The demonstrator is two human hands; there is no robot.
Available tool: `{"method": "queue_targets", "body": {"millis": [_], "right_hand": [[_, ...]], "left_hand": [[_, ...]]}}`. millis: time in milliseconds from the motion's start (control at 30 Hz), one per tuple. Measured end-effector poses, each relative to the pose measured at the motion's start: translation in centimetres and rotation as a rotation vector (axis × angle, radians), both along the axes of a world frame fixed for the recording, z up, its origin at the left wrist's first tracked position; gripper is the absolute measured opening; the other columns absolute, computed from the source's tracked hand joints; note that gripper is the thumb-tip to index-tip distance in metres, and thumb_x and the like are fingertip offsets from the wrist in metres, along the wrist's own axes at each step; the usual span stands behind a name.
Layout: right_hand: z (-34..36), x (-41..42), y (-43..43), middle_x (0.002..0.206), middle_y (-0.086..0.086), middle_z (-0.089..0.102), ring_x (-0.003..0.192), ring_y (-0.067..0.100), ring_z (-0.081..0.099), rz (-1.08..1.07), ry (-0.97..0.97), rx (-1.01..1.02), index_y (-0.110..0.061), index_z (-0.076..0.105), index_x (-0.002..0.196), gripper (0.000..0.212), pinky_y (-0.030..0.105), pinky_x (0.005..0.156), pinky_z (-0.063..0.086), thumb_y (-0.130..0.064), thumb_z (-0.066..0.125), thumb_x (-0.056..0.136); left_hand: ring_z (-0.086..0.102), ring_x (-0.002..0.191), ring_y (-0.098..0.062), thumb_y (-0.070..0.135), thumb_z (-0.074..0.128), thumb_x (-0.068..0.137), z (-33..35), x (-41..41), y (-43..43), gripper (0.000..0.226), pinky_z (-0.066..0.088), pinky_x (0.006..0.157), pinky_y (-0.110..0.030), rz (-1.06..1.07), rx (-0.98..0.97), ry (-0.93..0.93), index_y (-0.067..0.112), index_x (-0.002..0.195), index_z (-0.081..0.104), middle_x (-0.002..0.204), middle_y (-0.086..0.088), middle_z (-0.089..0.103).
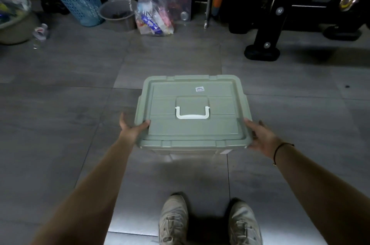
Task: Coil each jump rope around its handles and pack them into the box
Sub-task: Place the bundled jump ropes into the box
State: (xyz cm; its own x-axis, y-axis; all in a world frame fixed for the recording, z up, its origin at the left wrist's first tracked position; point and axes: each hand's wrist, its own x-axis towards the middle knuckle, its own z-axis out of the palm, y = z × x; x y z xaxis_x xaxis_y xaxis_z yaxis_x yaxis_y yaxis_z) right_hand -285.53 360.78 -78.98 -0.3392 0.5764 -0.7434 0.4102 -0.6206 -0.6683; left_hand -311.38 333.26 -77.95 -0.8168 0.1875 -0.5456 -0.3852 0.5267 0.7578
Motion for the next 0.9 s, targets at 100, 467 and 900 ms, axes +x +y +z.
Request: {"method": "queue_targets", "body": {"millis": [100,467,900], "right_hand": [[0.5,0.8,-0.2,0.081,0.008,0.068,0.047,0.015,0.064,0.030,0.048,-0.104,-0.005,0.046,0.133,0.072,0.023,0.040,0.048,-0.041,0.072,0.075],[0.4,0.2,-2.4,0.099,0.013,0.065,0.067,0.018,0.068,-0.318,0.241,-0.087,0.004,0.051,0.126,0.057,0.034,0.056,0.059,-0.019,0.074,0.079],[1.0,-1.5,-2.0,0.100,0.015,0.063,0.090,0.027,0.059,0.033,-0.185,0.508,-0.009,0.058,0.089,0.021,0.034,0.081,0.049,-0.007,0.075,0.076]], "left_hand": [[0.056,0.108,-0.031,0.030,0.075,0.079,-1.1,0.0,-0.6,0.097,0.049,0.077,-0.042,0.093,0.149,-0.195,0.036,0.150,0.010,0.141,-0.008,0.046],[0.062,0.110,-0.029,0.024,0.091,0.060,-4.8,-2.0,-2.1,0.110,0.052,0.089,-0.048,0.313,0.446,-0.303,0.006,0.147,0.026,0.129,-0.016,0.057],[0.063,0.103,-0.028,0.016,0.081,0.068,-2.1,0.2,-0.9,0.059,0.051,0.089,-0.039,0.064,0.043,0.163,0.011,0.120,0.053,0.105,-0.004,0.065]]}}
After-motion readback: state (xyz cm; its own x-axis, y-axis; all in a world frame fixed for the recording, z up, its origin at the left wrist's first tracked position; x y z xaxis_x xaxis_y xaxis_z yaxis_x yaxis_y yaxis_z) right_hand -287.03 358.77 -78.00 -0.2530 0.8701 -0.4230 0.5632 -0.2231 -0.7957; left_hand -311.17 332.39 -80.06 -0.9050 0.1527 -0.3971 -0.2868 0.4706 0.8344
